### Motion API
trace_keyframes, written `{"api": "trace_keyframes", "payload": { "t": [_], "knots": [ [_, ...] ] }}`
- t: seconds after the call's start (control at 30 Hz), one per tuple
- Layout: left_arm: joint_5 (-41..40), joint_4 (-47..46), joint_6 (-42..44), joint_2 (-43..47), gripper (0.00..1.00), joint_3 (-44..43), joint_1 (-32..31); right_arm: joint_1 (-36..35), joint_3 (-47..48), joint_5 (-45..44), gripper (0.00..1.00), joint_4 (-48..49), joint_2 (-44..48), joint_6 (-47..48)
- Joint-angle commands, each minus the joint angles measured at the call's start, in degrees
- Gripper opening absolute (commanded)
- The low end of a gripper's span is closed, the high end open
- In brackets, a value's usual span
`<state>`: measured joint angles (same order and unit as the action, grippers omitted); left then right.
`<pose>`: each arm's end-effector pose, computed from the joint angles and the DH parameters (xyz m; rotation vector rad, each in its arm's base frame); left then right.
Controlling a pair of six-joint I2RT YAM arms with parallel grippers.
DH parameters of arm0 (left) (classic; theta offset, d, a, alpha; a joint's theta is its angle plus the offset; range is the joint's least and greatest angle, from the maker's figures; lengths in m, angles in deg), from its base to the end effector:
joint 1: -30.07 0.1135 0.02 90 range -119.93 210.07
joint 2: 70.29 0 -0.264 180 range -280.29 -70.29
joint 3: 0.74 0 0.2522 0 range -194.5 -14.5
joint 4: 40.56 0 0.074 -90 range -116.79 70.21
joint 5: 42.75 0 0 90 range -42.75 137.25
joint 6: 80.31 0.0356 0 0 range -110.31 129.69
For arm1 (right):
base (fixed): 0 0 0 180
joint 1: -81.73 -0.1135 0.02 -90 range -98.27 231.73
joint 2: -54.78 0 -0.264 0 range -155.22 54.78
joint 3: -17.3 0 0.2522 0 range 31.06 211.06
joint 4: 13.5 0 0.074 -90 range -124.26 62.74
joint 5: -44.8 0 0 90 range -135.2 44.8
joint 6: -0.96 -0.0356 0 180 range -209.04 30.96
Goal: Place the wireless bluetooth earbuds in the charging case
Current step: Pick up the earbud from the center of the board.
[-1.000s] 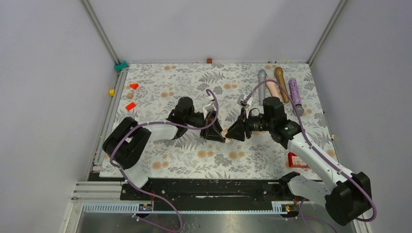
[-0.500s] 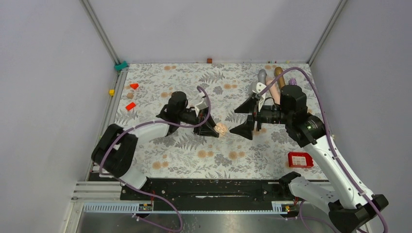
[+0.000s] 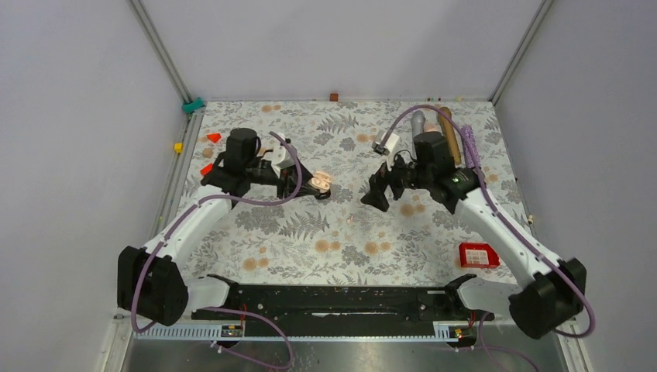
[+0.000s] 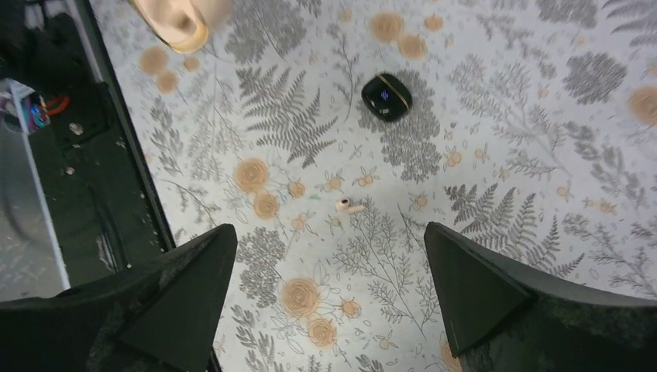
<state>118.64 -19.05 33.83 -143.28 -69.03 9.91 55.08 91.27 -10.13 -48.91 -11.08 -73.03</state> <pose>0.2425 -0.1250 0.3076 1.3512 1.2940 -1.1894 0.2173 0.1319 0.3427 -1.0836 1.7190 0.7405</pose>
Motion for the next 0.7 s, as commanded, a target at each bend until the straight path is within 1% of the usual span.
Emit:
{"api": "trace_keyframes", "payload": {
  "t": [0.0,0.03,0.1,0.17,0.23,0.3,0.33,0.37,0.4,0.43,0.53,0.67],
  "knots": [
    [1.22,14.39,13.31,3.82,0.0,-5.2,4.1,0.29,-0.96,2.19,0.96,1.45,-6.91,8.96],
    [1.6,18.83,18.05,4.26,0.0,-6.14,5.1,0.27,-0.23,3.92,0.93,-0.1,-8.5,12.65],
    [3.07,23.07,20.63,5.22,0.0,-5.92,7.54,0.2,1.55,5.47,0.91,-4.21,-11.76,21.58],
    [4.03,23.53,21.5,6.1,0.0,-4.12,9.71,-0.34,2.32,1.93,0.86,-4.4,-14.36,26.54],
    [3.86,23.3,21.86,6.84,0.0,-2.19,11.31,-1.55,1.85,-5.24,0.84,-0.59,-16.3,25.02],
    [3.59,18.6,18.1,7.51,0.0,0.03,12.27,-2.43,0.51,-11.12,0.84,4.09,-17.89,20.03],
    [3.51,15.45,15.23,7.88,0.0,1.22,12.65,-2.7,-0.08,-12.83,0.87,5.52,-18.61,17.39],
    [3.52,11.75,11.9,8.41,0.0,2.54,12.83,-3.07,-0.5,-14.21,0.92,6.35,-19.32,15.0],
    [3.32,9.14,9.79,9.15,0.0,3.64,12.86,-3.58,-0.67,-15.22,0.98,6.35,-20.23,12.96],
    [2.6,7.58,8.79,9.99,0.0,4.39,12.88,-4.33,-0.74,-16.13,0.99,6.07,-21.04,11.82],
    [1.53,5.25,6.76,12.24,0.0,5.59,12.95,-8.11,-0.38,-22.11,0.99,5.58,-23.47,9.72],
    [0.79,5.31,6.78,13.42,0.0,6.77,12.98,-13.81,3.24,-31.57,0.99,2.92,-28.78,10.05]
  ]
}}
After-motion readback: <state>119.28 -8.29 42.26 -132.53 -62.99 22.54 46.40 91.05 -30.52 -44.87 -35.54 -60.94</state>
